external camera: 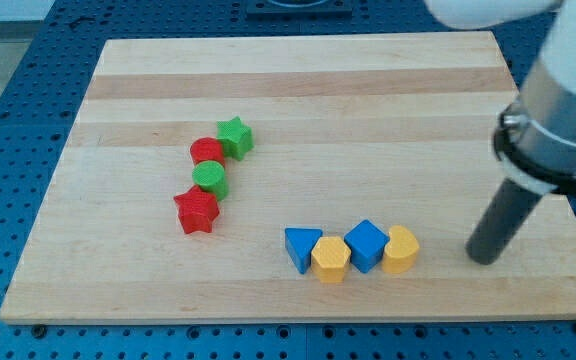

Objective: Move yellow heart slightly up

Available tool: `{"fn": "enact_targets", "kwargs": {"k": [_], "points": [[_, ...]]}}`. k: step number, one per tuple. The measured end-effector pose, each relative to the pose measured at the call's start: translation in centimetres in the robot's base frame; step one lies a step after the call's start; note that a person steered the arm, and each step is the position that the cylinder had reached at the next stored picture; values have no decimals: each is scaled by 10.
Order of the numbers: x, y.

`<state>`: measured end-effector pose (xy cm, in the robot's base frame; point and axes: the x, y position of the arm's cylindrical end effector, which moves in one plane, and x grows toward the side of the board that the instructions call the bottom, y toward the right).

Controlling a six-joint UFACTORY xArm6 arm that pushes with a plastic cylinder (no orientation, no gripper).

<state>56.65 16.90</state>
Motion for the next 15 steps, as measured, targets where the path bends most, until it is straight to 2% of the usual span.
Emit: {"fn": "enact_targets", "kwargs": {"k": [2, 3, 5, 6, 8, 12, 13, 14, 15], "points": [[31, -66], [19, -86], [-47, -83], [-56, -83], [-13, -75], [-118, -2], [-115, -2], [-80, -9], [-83, -35]]}}
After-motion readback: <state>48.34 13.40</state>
